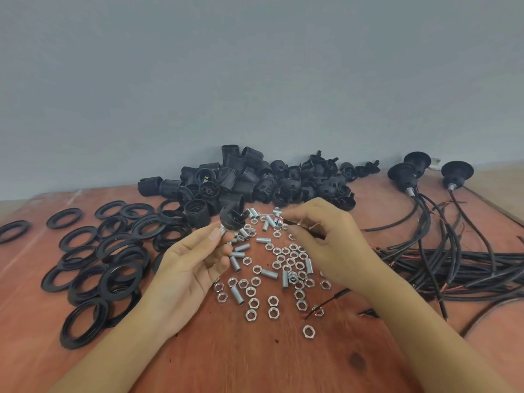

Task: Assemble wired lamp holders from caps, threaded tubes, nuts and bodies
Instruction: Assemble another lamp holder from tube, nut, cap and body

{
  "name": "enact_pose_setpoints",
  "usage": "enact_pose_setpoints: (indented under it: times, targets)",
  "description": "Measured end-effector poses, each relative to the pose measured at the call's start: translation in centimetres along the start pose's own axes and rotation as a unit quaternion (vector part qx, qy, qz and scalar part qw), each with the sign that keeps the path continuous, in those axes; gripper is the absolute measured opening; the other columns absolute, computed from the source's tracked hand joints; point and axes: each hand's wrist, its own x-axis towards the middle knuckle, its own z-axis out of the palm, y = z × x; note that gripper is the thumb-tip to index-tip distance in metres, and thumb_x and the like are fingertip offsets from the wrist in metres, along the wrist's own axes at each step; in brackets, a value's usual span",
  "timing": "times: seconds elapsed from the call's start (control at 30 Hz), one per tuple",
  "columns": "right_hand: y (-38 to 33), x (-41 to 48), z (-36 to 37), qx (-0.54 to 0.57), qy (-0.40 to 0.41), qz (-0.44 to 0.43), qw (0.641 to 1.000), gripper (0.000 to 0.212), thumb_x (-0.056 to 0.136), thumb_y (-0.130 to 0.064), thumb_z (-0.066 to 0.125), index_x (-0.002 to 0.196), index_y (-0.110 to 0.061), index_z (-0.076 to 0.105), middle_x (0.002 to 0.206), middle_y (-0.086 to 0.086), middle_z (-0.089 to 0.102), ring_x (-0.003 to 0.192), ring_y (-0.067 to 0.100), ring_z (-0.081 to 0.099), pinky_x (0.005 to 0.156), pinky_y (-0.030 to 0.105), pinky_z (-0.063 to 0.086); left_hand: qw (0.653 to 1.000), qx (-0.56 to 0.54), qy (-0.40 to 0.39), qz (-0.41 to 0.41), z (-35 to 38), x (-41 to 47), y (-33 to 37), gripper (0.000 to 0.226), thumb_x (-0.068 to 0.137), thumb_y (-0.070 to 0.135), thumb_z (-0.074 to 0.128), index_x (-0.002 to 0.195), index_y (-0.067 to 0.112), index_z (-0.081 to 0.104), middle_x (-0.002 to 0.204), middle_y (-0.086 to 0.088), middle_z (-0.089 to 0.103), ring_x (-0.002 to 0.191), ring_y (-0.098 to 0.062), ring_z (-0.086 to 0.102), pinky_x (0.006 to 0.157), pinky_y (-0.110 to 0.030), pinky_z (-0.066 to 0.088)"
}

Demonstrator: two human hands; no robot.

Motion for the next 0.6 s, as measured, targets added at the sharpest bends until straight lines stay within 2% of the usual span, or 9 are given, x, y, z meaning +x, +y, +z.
enact_pose_setpoints:
  times: [0.07,0.1,0.17,0.23,0.37,0.43,0.6]
  targets:
    - [-0.4,-0.1,0.4,0.037,0.014,-0.022,0.999,0.025,0.088,-0.007,0.07,0.11,-0.018,0.073,0.1,-0.003,0.066,0.09,0.011,0.063,0.078,0.03,0.055,1.0,0.006,-0.001,0.007,0.0,0.0,0.0,0.023,0.08,0.017,0.065,0.099,0.012,0.078,0.086,-0.004,0.069,0.069,-0.008,0.064,0.06,-0.02,0.056]
    - [-0.6,-0.2,0.4,0.051,0.021,-0.034,0.998,0.023,0.087,-0.007,0.071,0.108,-0.017,0.074,0.099,-0.003,0.067,0.086,0.012,0.064,0.075,0.028,0.055,1.0,0.012,-0.003,0.013,0.1,0.0,-0.1,0.025,0.081,0.017,0.064,0.101,0.012,0.078,0.085,-0.004,0.069,0.068,-0.008,0.063,0.06,-0.02,0.055]
    - [-0.9,-0.2,0.5,0.067,0.033,-0.061,0.995,0.019,0.088,-0.008,0.071,0.104,-0.018,0.074,0.097,-0.006,0.068,0.079,0.008,0.063,0.067,0.017,0.05,0.999,0.034,-0.007,0.027,0.1,-0.1,-0.1,0.028,0.08,0.018,0.064,0.104,0.011,0.077,0.083,-0.003,0.068,0.067,-0.008,0.062,0.06,-0.02,0.055]
    - [-1.2,-0.3,0.6,0.072,0.037,-0.078,0.994,0.019,0.087,-0.008,0.071,0.101,-0.02,0.074,0.095,-0.011,0.069,0.078,0.002,0.062,0.065,0.01,0.045,0.998,0.059,-0.011,0.037,0.2,-0.2,-0.3,0.029,0.08,0.018,0.065,0.106,0.01,0.076,0.085,-0.004,0.068,0.066,-0.009,0.062,0.06,-0.021,0.055]
    - [-1.5,-0.6,0.9,0.089,0.021,-0.052,0.994,0.023,0.086,-0.013,0.075,0.099,-0.031,0.071,0.089,-0.024,0.067,0.075,0.01,0.062,0.066,0.012,0.047,0.995,0.087,-0.026,0.051,0.4,-0.3,-0.6,0.028,0.08,0.017,0.063,0.104,0.011,0.076,0.083,-0.004,0.069,0.064,-0.011,0.062,0.06,-0.02,0.054]
    - [-1.4,-0.7,1.1,0.08,0.014,-0.048,0.996,0.02,0.085,-0.016,0.075,0.099,-0.03,0.072,0.088,-0.031,0.064,0.077,0.014,0.062,0.067,0.011,0.046,0.992,0.101,-0.037,0.061,0.4,-0.4,-0.7,0.028,0.079,0.018,0.064,0.103,0.011,0.076,0.08,-0.004,0.069,0.064,-0.011,0.062,0.061,-0.02,0.054]
    - [-1.4,-0.7,1.3,0.071,0.006,-0.05,0.996,0.02,0.084,-0.015,0.076,0.099,-0.028,0.072,0.084,-0.034,0.063,0.076,0.008,0.062,0.067,0.006,0.042,0.981,0.155,-0.033,0.108,0.4,-0.4,-0.9,0.032,0.073,0.023,0.069,0.102,0.01,0.076,0.075,-0.008,0.067,0.065,-0.014,0.063,0.061,-0.022,0.054]
